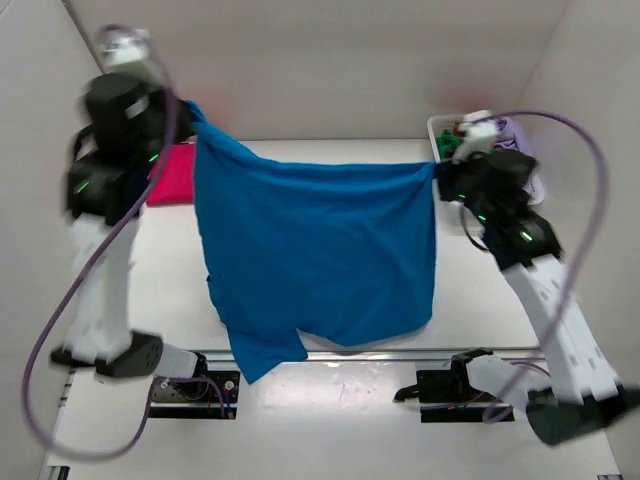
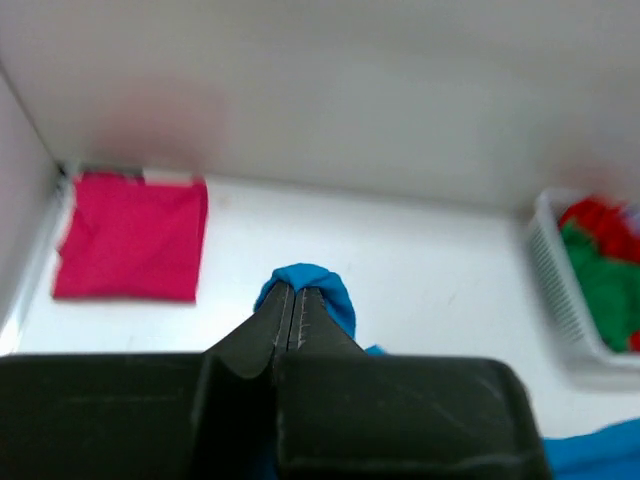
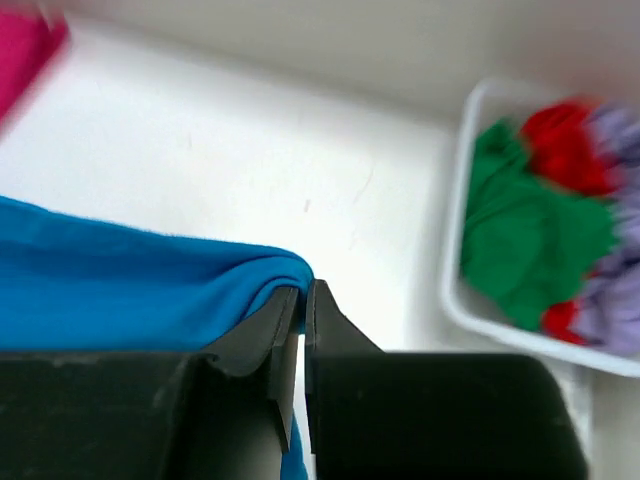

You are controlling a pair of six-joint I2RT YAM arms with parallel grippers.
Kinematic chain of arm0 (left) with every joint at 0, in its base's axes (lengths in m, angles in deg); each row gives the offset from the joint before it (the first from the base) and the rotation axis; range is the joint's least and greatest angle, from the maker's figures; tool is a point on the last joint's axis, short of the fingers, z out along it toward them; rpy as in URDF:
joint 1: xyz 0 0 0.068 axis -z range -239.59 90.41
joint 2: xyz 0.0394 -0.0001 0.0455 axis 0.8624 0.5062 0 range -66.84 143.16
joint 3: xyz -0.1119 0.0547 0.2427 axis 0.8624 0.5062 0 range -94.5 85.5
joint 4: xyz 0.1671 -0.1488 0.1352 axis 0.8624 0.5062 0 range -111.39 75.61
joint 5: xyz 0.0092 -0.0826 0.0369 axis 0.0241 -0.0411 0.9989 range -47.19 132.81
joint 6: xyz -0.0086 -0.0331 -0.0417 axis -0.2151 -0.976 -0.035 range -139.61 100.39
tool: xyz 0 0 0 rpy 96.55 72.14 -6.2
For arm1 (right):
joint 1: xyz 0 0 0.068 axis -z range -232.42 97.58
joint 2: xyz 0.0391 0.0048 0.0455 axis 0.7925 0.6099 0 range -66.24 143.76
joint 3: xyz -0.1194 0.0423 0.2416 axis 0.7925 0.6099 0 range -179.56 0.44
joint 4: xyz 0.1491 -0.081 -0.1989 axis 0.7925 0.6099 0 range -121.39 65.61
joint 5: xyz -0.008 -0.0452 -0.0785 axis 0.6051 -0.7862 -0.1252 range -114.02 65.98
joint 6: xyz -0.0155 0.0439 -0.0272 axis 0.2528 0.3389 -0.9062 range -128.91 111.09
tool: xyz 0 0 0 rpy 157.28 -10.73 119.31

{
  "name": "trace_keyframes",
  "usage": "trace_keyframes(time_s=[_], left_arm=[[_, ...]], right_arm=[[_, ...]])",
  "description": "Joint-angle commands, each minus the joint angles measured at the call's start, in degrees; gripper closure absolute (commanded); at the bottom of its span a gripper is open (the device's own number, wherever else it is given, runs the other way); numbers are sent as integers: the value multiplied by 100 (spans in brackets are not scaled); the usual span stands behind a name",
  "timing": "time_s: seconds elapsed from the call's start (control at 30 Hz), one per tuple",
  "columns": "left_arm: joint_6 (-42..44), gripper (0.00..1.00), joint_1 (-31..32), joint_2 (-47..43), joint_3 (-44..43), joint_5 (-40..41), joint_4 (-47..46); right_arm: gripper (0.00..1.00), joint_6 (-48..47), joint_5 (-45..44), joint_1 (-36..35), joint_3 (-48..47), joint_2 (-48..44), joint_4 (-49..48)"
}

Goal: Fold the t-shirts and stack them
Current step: Flatten out the tshirt

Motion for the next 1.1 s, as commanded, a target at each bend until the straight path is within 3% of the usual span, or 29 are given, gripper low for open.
trace_keyframes(time_s=[0.0, 0.07, 0.1, 0.17, 0.2, 0.23, 0.27, 0.3, 0.37, 0.4, 0.47, 0.53, 0.6, 0.7, 0.73, 0.77, 0.93, 1.07], left_arm=[[-94, 100, -208, 1324, 524, -690, -507], [-24, 100, -209, 2257, 16, -735, -570], [37, 100, -235, 3061, -691, -692, -517], [90, 95, -288, 5097, -3328, -526, -132], [64, 50, -341, 5499, -3726, -568, -148], [-93, 33, -480, 5364, -2773, -525, -905], [-242, 21, -604, 5380, -2389, -490, -1391], [-244, 19, -683, 5476, -2447, -498, -1465], [-183, 13, -754, 6028, -3680, -411, -1038], [-191, 8, -798, 5822, -3364, -471, -1140], [-164, 7, -859, 5399, -2948, -630, -740], [-112, 9, -860, 5599, -3742, -797, 288], [19, 11, -729, 5171, -3178, -675, 1210], [204, 12, -430, 4345, -1757, -350, 1627], [196, 13, -229, 3508, -108, -288, 1262], [187, 15, -157, 2995, 804, -401, 1093], [-225, 14, -499, 464, 4638, -1558, -513], [-270, 16, -281, -130, 6173, -1686, -771]], right_arm=[[100, 118, 388, 158, 474, 1295, -979], [100, 92, 460, 273, 326, 2132, -1455], [100, 4, 469, 309, 47, 2762, -1718], [100, -22, 127, 432, -534, 3732, -2001], [97, -32, -257, 458, -1145, 4370, -2080], [79, -101, -539, 458, -1725, 4916, -2176], [52, -250, -977, 450, -2323, 5400, -2142], [44, -425, -1277, 467, -2660, 5622, -2090], [23, -480, -1333, 555, -3817, 6185, -1583], [20, -445, -1203, 677, -4084, 6265, -1406], [18, -278, -1157, 731, -4455, 6293, -1107], [18, -313, -1323, 670, -4282, 5996, -904], [21, -278, -1491, 556, -3711, 5521, -771], [28, 179, -1097, 494, -2052, 4388, -814], [33, 632, -887, 485, -612, 3533, -919], [34, 793, -772, 441, -41, 3185, -851], [32, 1312, -683, 336, 1607, 2005, -718], [34, 1655, -367, 292, 2556, 1380, -780]])
